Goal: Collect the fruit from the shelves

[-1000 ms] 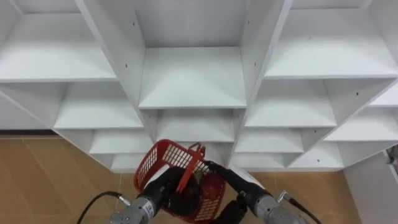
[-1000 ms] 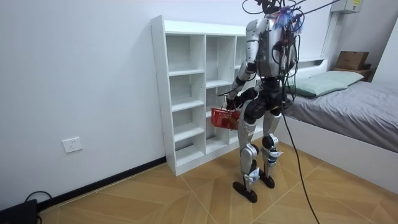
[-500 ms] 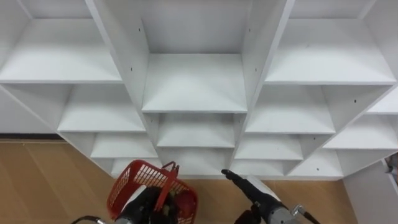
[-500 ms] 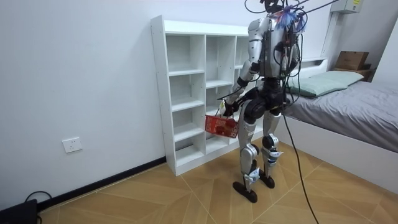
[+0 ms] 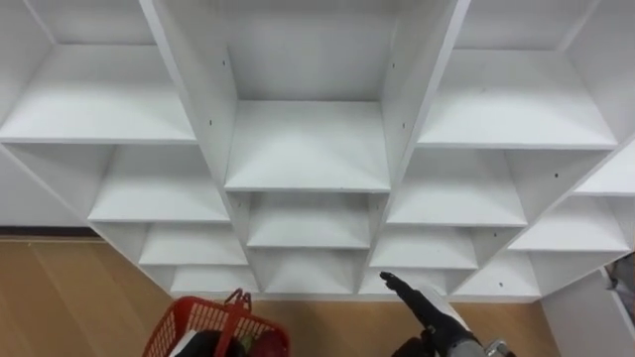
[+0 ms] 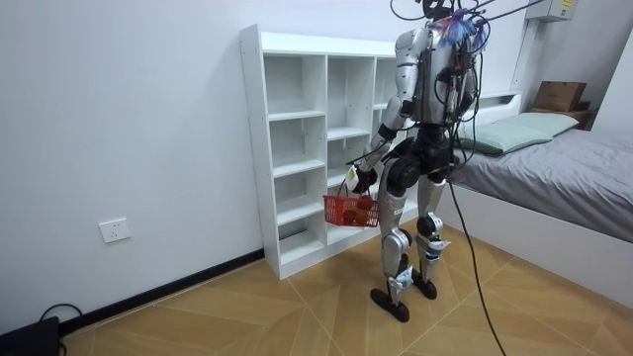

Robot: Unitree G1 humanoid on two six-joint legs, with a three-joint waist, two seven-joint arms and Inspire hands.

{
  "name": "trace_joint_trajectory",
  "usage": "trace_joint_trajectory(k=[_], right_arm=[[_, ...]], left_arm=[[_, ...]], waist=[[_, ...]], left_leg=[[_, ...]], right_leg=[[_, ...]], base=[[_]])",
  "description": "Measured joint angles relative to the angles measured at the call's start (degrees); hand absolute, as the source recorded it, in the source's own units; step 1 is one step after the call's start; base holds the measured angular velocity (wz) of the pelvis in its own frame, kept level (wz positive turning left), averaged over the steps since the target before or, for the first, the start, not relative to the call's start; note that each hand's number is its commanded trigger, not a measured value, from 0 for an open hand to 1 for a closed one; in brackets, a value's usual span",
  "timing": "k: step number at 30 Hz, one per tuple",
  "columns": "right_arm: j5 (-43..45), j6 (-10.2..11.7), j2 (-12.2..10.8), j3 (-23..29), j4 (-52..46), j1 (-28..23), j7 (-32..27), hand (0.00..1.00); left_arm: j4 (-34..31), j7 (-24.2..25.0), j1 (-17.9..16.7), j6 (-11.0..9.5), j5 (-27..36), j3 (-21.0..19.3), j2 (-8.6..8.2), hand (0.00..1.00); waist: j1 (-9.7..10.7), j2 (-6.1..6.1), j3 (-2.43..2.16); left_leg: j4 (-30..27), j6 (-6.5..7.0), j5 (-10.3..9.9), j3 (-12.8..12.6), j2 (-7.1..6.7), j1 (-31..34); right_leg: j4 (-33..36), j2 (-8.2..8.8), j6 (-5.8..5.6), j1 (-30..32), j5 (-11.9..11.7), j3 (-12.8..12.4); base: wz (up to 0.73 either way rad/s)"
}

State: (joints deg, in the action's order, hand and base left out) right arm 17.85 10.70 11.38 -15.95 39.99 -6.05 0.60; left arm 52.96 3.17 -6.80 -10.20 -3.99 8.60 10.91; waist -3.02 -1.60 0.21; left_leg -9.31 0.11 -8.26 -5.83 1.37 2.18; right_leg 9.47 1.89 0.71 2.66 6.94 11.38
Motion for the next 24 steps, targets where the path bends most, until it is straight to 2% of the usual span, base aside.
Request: trace_joint_trajectory(k=[4, 11, 19, 24], right_arm=[[-3.1, 0.6, 0.0, 2.6, 2.0, -2.1, -2.7, 0.0], [-8.8, 1.9, -0.2, 4.8, 10.9, -2.7, -3.7, 0.0], [-10.9, 1.9, -0.6, 12.5, 18.5, -4.4, -4.3, 0.0], [-12.4, 1.7, -0.8, 13.0, 22.3, -4.4, -5.7, 0.0]], left_arm=[[0.2, -0.5, -1.6, 0.0, 0.0, -1.7, 0.01, 1.0], [3.6, -2.5, -1.6, 0.0, 0.0, -3.1, -0.1, 1.0], [6.8, -3.1, -1.8, 0.0, 0.0, -7.5, -0.25, 1.0], [10.3, -3.8, -1.6, 0.6, -0.1, -8.9, -0.76, 1.0]], waist=[[0.3, -0.03, -0.08], [1.5, -0.02, -0.06], [1.7, 0.21, -0.21], [1.9, 0.19, -0.19]], left_leg=[[0.5, -0.02, -0.3, 0.0, 0.01, -1.8], [0.7, 0.02, -0.6, -0.1, -0.06, -3.4], [1.1, 0.01, -1.0, -0.7, -0.02, -4.5], [1.6, 0.0, -1.1, -1.3, 0.02, -5.0]], right_leg=[[-0.9, -0.14, -0.19, -2.1, 0.1, 0.0], [-1.2, -0.13, -0.34, -3.6, 0.2, 0.0], [-1.6, -0.3, -0.47, -3.9, 0.3, -0.5], [-1.6, -0.42, -0.52, -4.0, 0.3, -1.5]], base=[[0.0], [0.0], [-0.05], [-0.08]])
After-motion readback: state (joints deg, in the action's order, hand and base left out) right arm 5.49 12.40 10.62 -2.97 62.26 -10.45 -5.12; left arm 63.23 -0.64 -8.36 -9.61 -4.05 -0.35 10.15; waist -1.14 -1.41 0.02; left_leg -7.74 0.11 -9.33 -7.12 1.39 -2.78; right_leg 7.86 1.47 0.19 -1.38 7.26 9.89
